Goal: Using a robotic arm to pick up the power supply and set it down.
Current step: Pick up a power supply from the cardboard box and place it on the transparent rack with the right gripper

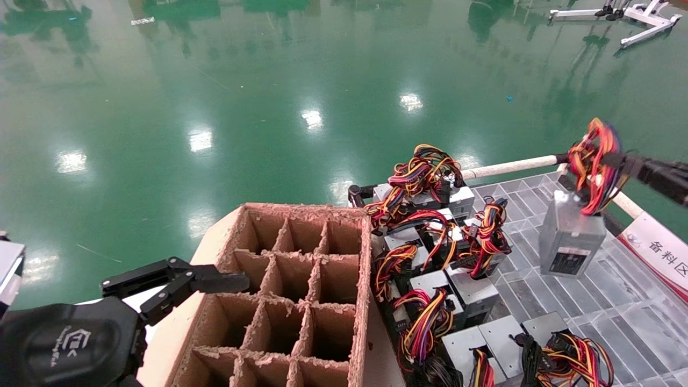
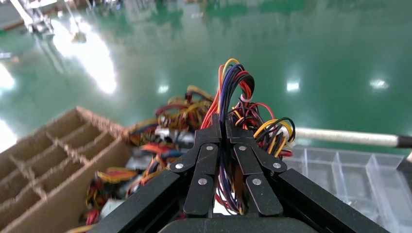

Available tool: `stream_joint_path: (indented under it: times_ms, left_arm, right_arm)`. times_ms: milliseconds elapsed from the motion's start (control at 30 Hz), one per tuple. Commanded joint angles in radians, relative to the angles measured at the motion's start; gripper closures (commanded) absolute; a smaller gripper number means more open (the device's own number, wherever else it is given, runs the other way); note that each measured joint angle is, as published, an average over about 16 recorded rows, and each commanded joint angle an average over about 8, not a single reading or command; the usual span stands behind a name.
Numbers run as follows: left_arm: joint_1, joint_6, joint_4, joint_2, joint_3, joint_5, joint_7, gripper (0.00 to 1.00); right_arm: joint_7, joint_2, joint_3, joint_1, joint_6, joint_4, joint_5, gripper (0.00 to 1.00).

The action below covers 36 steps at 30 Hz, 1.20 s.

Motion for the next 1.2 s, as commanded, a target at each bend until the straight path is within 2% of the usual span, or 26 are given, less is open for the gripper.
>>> stream_joint_path:
  times_ms: [33, 400, 933, 1200]
  left_arm:
    - [0.000, 0.000, 0.000, 0.000, 0.000, 0.000, 0.000, 0.00]
    - [0.000, 0.000, 0.000, 0.000, 0.001, 0.000, 0.000, 0.00]
    - [0.000, -0.001, 0.000, 0.000, 0.001, -0.001, 0.001, 0.00]
    - [0.000, -0.001, 0.000, -0.001, 0.002, -0.001, 0.001, 0.00]
  right_arm:
    - [-0.015, -0.006, -0.012, 0.000, 0.005, 0.005, -0.017, 1.00]
    - [-0.053, -0.071, -0.043, 0.001, 0.031, 0.012, -0.063, 1.00]
    - [-0.031, -0.116, -0.051, -0.028, -0.031, 0.012, -0.072, 1.00]
    - [-0.050, -0.142, -0.051, -0.063, -0.001, -0.006, -0.073, 1.00]
